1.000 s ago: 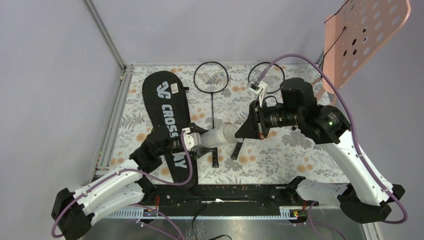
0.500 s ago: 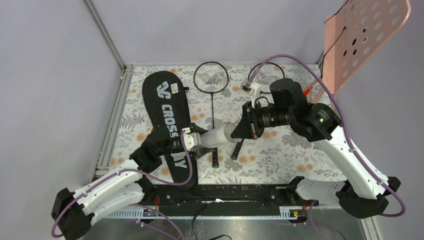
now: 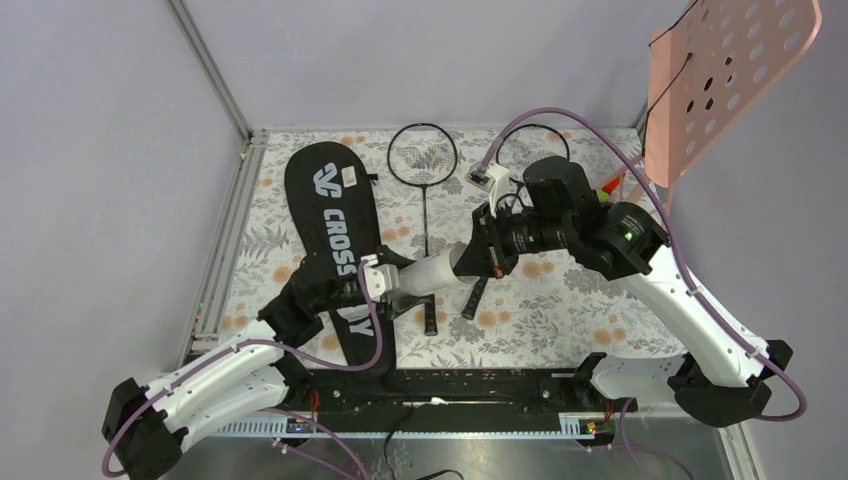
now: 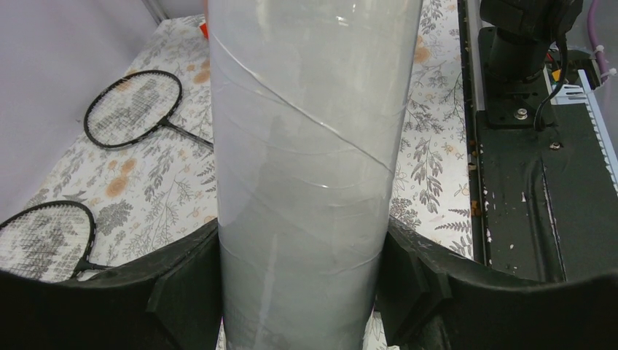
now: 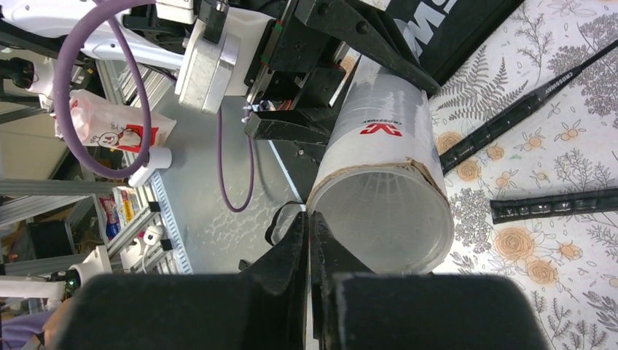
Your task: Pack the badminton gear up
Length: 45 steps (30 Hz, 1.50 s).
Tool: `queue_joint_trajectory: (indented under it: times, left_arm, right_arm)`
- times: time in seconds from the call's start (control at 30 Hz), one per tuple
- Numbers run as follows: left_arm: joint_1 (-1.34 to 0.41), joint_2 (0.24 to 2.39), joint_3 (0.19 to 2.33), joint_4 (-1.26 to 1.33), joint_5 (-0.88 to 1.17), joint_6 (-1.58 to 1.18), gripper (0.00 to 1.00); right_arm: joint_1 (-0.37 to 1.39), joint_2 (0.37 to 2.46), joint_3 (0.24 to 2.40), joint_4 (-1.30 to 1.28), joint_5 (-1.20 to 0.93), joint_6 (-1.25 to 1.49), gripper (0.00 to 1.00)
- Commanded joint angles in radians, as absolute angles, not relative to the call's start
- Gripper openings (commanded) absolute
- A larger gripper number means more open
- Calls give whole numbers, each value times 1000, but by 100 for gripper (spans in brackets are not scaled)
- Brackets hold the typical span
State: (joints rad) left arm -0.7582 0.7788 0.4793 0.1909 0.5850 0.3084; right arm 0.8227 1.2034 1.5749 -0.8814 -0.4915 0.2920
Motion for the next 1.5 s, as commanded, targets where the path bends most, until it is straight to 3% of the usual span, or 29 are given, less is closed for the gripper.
queue_joint_trajectory:
  times: [0.0, 0.5, 0.77, 0.97, 1.0, 1.07, 1.1, 1.47]
  left_arm:
    - [-765, 728, 475, 370, 634, 296, 65]
    - [-768, 709, 444, 508, 607, 200, 65]
    - [-769, 695, 421, 597, 595, 132, 65]
    - [-771, 704, 414, 647, 598, 90, 65]
    - [-771, 705, 412, 657, 595, 81, 65]
    - [-771, 709, 411, 674, 589, 67, 65]
    - [-771, 713, 411, 680, 589, 60, 65]
    - [-770, 767, 428, 740, 543, -22, 65]
  right_arm:
    - [837, 1215, 1625, -875, -456, 283, 4]
    - [862, 1277, 1735, -909, -496, 303, 27]
    - [862, 1281, 1819, -916, -481, 292, 48]
    - [862, 1307, 1894, -970, -490, 283, 67]
    - [862, 1308, 1897, -979, -492, 283, 73]
    - [862, 1306, 1892, -984, -493, 282, 97]
    - [862, 1305, 1892, -988, -492, 283, 99]
    - [873, 1307, 1873, -952, -558, 298, 100]
